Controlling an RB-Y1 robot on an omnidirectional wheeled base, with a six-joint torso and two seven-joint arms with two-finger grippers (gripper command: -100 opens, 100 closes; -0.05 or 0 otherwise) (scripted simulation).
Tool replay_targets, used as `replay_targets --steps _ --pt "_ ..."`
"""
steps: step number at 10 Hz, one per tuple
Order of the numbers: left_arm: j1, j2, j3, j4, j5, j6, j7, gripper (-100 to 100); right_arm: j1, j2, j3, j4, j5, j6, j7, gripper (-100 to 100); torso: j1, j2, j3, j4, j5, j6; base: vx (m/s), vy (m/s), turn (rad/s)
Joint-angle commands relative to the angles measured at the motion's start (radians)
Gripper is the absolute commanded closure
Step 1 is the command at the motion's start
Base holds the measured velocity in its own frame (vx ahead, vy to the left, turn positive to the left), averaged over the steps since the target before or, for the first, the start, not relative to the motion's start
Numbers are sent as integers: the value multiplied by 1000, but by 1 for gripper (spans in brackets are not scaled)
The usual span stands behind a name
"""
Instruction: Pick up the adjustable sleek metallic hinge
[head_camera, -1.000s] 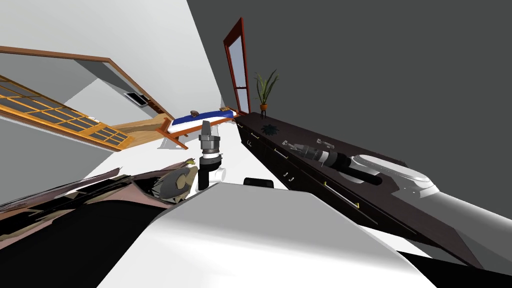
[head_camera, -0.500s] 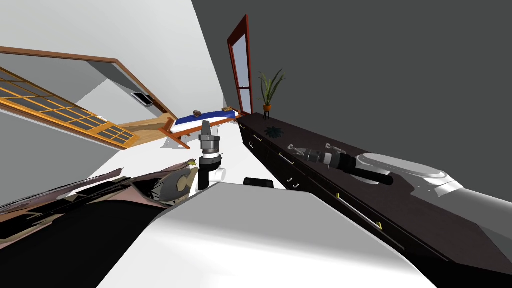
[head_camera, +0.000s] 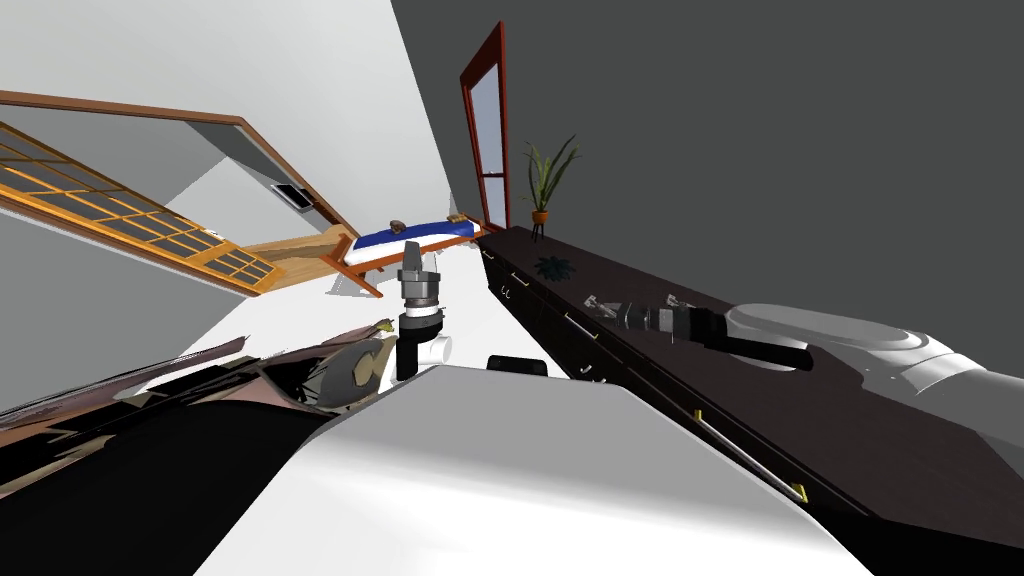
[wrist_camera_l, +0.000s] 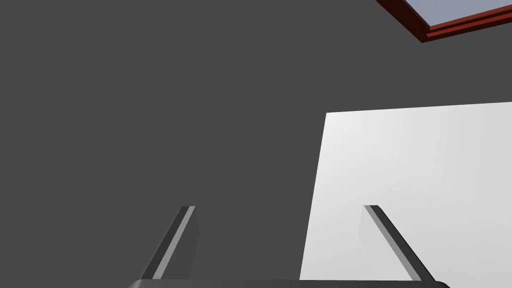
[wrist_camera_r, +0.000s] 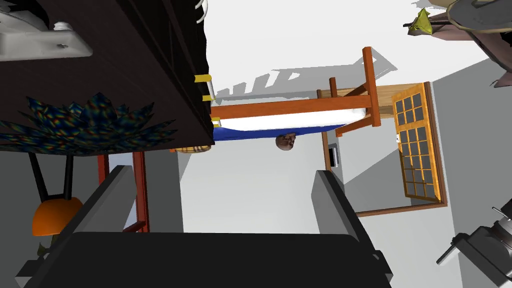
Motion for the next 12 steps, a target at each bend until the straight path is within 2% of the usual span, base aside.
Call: replay_targets --steps 1,2,3,4,5,6,8,9,10,11,12 --pt "0 0 0 0 0 0 0 0 3 -50 37 22 25 3 -2 -100 0 0 0 0 0 0 157 40 71" --pt "0 0 0 0 0 0 0 0 3 -72 37 22 25 3 -2 -100 0 -3 -1 -1 0 0 123 52 32" --pt "0 0 0 0 0 0 0 0 9 -107 67 47 43 -1 -2 -100 0 -2 -1 -1 0 0 121 92 73" --pt "0 0 0 0 0 0 0 0 9 -123 67 47 43 -1 -2 -100 3 -2 -1 0 0 0 97 61 22" --pt "0 0 0 0 0 0 0 0 16 -163 97 72 62 -5 -3 -100 1 0 0 0 0 0 122 42 55" --pt "0 0 0 0 0 0 0 0 16 -170 97 72 62 -5 -3 -100 0 -1 -1 0 0 0 105 29 27" --pt "0 0 0 0 0 0 0 0 32 -242 155 117 96 -9 -3 -100 0 0 0 0 0 0 145 49 73" --pt "0 0 0 0 0 0 0 0 32 -250 155 117 96 -9 -3 -100 1 -4 -2 -1 0 0 150 43 19" --pt "0 0 0 0 0 0 0 0 42 -282 184 136 111 -11 -3 -100 0 -3 -2 -1 0 0 118 45 46" --pt "0 0 0 0 0 0 0 0 42 -282 184 136 111 -11 -3 -100 0 -2 -1 -1 0 0 80 34 25" --pt "0 0 0 0 0 0 0 0 53 -308 211 153 126 -12 -2 -100 -1 1 0 0 -1 0 76 31 44"
